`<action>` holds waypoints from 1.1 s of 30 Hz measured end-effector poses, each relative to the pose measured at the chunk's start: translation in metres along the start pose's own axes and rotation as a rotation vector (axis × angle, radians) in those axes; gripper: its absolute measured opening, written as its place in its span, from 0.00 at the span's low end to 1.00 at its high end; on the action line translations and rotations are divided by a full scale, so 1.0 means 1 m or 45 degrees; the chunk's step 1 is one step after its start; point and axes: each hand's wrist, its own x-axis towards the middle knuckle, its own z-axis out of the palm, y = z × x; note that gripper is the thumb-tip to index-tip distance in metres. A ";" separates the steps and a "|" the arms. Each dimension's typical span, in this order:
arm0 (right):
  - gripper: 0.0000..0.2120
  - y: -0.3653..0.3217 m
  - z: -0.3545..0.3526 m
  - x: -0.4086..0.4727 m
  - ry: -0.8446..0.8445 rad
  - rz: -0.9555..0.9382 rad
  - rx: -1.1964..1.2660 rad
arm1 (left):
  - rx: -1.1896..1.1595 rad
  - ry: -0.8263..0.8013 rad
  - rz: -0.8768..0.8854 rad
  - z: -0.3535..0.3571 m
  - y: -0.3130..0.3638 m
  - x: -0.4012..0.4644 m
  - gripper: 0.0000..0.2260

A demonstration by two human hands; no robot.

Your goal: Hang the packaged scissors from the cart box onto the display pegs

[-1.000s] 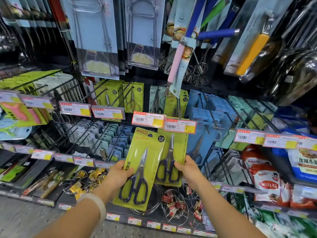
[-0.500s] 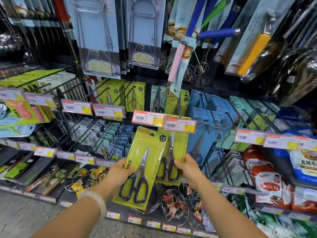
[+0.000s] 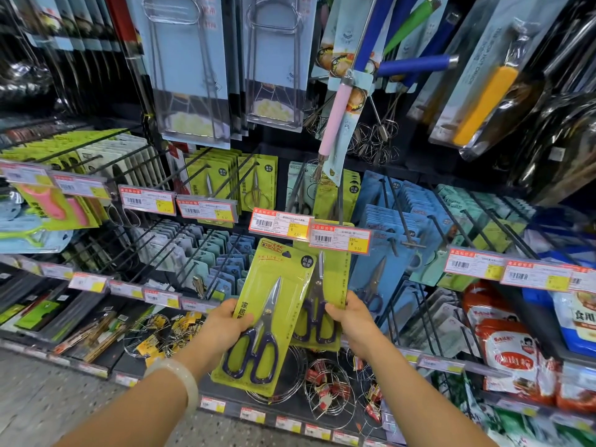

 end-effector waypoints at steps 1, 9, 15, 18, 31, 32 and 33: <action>0.13 0.001 -0.002 -0.001 0.009 0.000 0.010 | 0.002 -0.002 0.001 0.000 0.001 0.000 0.08; 0.13 0.010 -0.009 -0.001 -0.006 0.029 0.124 | -0.005 -0.004 -0.005 0.000 0.003 -0.002 0.08; 0.14 0.006 -0.007 0.012 0.010 0.085 0.067 | -0.002 0.019 -0.001 -0.001 0.004 -0.002 0.07; 0.21 -0.006 -0.012 0.022 0.127 0.096 -0.056 | -0.003 0.005 0.002 0.000 0.005 -0.004 0.08; 0.08 -0.002 0.023 -0.042 -0.061 -0.070 -0.355 | -0.162 -0.099 -0.032 0.040 0.004 -0.005 0.06; 0.06 -0.001 0.021 -0.042 -0.012 -0.087 -0.323 | -0.138 -0.085 -0.007 0.045 0.005 -0.005 0.05; 0.05 -0.002 0.019 -0.044 0.018 -0.105 -0.296 | -0.116 -0.061 0.021 0.049 0.007 -0.005 0.05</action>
